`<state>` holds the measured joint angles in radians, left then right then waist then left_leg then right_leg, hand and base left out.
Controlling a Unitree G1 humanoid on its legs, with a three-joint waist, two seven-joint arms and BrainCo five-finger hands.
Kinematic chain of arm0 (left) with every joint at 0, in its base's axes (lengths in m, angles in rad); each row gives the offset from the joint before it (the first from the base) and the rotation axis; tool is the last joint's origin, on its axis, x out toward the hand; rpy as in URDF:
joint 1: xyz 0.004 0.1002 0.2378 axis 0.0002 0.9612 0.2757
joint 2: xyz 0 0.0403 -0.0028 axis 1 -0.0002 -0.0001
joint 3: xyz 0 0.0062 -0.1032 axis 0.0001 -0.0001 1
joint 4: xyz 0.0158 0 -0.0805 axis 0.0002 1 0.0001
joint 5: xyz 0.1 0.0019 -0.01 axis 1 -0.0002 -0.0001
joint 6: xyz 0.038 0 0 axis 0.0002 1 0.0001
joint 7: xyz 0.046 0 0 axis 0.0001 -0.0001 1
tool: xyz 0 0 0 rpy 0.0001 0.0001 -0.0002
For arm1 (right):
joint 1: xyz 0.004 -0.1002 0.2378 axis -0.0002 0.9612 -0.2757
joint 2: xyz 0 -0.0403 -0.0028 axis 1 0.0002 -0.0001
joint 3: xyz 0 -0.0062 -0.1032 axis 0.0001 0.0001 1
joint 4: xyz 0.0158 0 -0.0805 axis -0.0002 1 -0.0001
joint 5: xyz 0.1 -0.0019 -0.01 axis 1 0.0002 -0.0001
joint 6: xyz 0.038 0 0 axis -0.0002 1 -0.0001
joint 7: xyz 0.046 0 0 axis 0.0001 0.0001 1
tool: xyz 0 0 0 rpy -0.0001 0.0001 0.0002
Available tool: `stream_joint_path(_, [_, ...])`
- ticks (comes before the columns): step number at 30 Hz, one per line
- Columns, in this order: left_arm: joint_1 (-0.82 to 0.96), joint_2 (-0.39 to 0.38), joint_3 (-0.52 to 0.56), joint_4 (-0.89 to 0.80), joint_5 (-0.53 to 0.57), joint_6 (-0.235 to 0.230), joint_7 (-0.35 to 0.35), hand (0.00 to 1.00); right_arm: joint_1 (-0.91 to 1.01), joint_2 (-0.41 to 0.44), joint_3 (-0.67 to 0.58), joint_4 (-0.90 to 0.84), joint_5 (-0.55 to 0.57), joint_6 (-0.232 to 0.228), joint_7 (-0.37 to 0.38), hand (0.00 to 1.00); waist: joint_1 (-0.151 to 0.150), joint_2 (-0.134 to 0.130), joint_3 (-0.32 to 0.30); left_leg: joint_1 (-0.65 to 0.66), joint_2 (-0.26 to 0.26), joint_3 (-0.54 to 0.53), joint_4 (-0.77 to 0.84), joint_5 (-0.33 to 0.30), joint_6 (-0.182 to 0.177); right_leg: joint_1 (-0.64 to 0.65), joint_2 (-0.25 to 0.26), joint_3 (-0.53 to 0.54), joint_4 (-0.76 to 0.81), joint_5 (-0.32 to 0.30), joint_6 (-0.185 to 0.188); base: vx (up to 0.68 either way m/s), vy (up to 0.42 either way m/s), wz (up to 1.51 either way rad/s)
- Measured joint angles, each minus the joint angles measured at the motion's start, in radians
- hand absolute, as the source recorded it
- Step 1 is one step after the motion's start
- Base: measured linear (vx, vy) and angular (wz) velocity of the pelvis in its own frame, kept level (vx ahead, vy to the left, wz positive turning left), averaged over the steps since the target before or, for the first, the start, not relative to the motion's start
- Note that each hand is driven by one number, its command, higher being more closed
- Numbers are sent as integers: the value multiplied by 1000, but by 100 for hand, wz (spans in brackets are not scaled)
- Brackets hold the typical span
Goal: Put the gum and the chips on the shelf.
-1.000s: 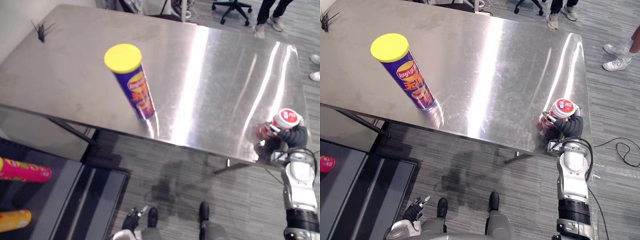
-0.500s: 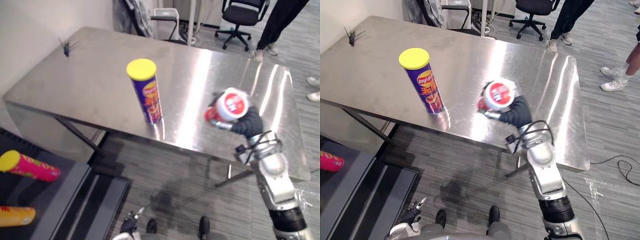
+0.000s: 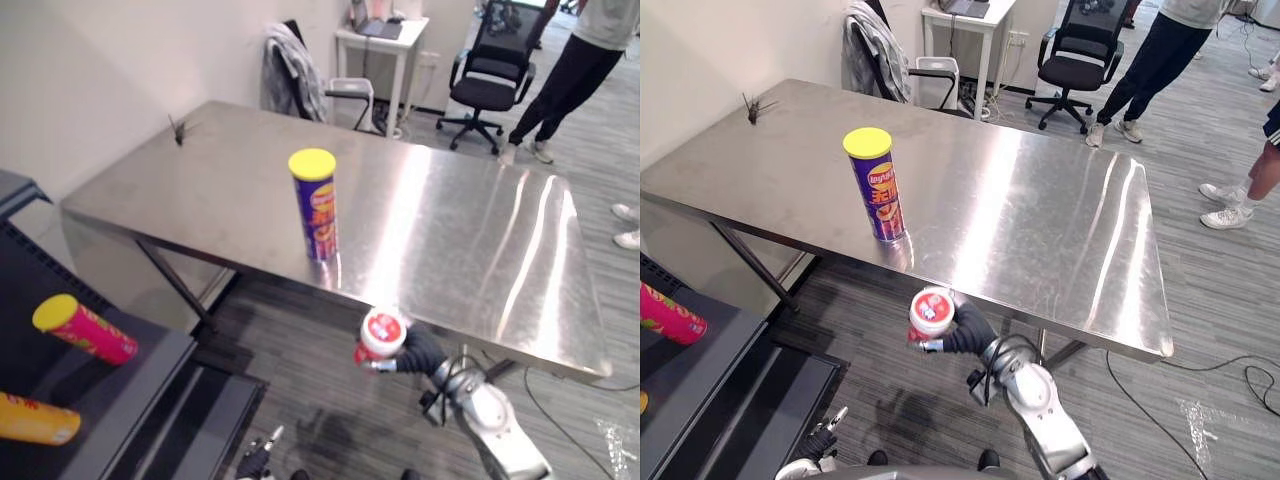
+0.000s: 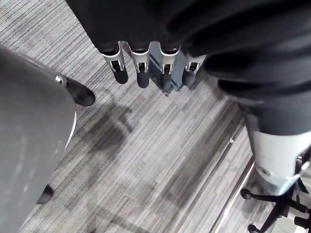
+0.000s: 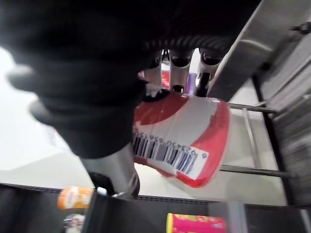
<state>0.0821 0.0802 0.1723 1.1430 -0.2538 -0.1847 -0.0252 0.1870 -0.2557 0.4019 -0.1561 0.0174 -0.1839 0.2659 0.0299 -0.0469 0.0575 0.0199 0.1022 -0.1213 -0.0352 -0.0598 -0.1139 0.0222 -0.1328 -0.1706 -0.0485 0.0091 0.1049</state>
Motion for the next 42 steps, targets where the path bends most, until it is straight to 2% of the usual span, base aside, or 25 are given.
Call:
stream_joint_path(3, [1,1,-5,8,0,0,2,0,60,0,0,21,-103,4,-3,100,-3,3,-10,1,0,0,-17,7,0,-3,0,0,-5,0,0,0,0,0])
stream_joint_path(5, [1,2,-12,8,0,0,2,0,78,0,-1,26,-129,5,-7,100,-5,3,-10,1,0,0,-21,9,0,-4,0,-1,-7,0,0,0,0,0])
stream_joint_path(15, [-3,11,-57,7,3,2,3,0,58,-3,-1,29,-136,5,-23,100,-1,-2,-13,-2,2,17,-30,13,1,-25,2,10,-10,1,0,23,9,-5])
stream_joint_path(18, [-11,12,-72,-3,35,1,2,0,22,-14,-2,28,-133,5,-22,100,1,1,9,-12,16,52,9,-9,-6,-60,12,45,42,-10,-6,-51,-9,-32])
stream_joint_path(23, [-45,34,-135,-26,40,-7,-15,0,11,-62,-9,13,-107,5,-15,100,0,1,82,-127,17,33,212,-103,-22,-210,4,66,341,-157,-27,-103,-53,-1])
stream_joint_path(25, [-49,44,-148,-44,41,-10,-21,0,13,-66,-9,10,-78,5,-15,100,-1,-7,102,-161,10,9,261,-119,-30,-256,-10,51,445,-213,-36,-78,-128,39])
stream_joint_path(27, [-64,51,-172,-50,41,-10,-21,0,16,-71,-10,1,-77,5,-15,100,-3,-10,120,-194,-8,-37,289,-119,-40,-291,-39,10,535,-268,-47,-42,-163,76])
stream_joint_path(29, [-73,61,-208,-71,43,-12,-21,0,20,-91,-15,-1,-75,5,-11,100,-2,-7,134,-211,-24,-104,276,-97,-57,-299,-78,-52,598,-316,-59,-26,-181,99])
stream_joint_path(30, [-77,64,-226,-83,65,-14,-20,0,24,-95,-26,-2,-63,5,-3,100,3,-6,142,-213,-25,-115,248,-74,-54,-299,-93,-86,617,-338,-68,-24,-159,85])
stream_joint_path(31, [-77,65,-237,-91,81,-14,-20,0,24,-97,-29,-2,-53,5,1,100,3,-5,142,-217,-23,-101,230,-60,-35,-299,-104,-106,624,-345,-73,-36,-167,91])
stream_joint_path(32, [-78,71,-261,-110,133,-16,-18,0,23,-97,-37,-3,-52,5,3,100,0,-5,142,-226,0,-11,200,-36,66,-296,-122,-146,625,-353,-83,-29,-135,77])
stream_joint_path(33, [-77,73,-274,-121,160,-16,-18,0,24,-98,-42,-4,-49,5,2,100,0,-3,141,-228,22,57,177,-27,122,-296,-127,-166,623,-354,-86,-18,-154,96])
stream_joint_path(34, [-79,75,-295,-131,203,-19,-19,0,24,-96,-50,-7,-49,3,0,100,-2,-3,140,-235,66,189,182,-32,119,-295,-148,-205,611,-347,-96,24,-92,97])
stream_joint_path(35, [-80,74,-306,-153,233,-22,-19,0,26,-98,-64,-7,-48,3,-4,100,-1,12,133,-282,108,315,370,-22,128,-296,-171,-239,616,-347,-96,43,-61,89])
stream_joint_path(37, [-55,71,-326,-180,238,-24,-18,0,29,-103,-94,-5,-47,4,-15,100,-6,41,124,-322,152,424,494,7,144,-292,-162,-268,645,-348,-95,48,-37,84])
stream_joint_path(38, [-38,72,-335,-215,238,-29,-17,0,32,-98,-100,1,-48,6,-22,100,-7,41,122,-328,141,470,461,76,197,-291,-163,-270,620,-351,-101,-28,-131,90])
stream_joint_path(39, [-33,78,-334,-219,239,-33,-17,0,36,-95,-98,2,-47,6,-20,100,-8,32,112,-312,118,463,374,129,191,-287,-144,-269,564,-341,-100,-75,-146,94])
stream_joint_path(40, [-35,80,-325,-207,265,-32,-16,0,38,-93,-107,1,-45,-1,-16,100,-12,27,104,-276,115,484,358,109,165,-247,-161,-328,491,-303,-111,-45,-140,78])
stream_joint_path(41, [-26,78,-327,-204,284,-37,-18,0,49,-82,-122,3,-45,1,-16,100,-9,32,102,-253,146,552,467,54,118,-230,-167,-359,480,-297,-115,12,-68,78])
stream_joint_path(42, [-23,73,-328,-197,303,-37,-20,0,54,-80,-134,4,-45,2,-17,100,-14,30,101,-230,155,573,478,47,101,-221,-175,-382,480,-297,-115,52,-32,94])
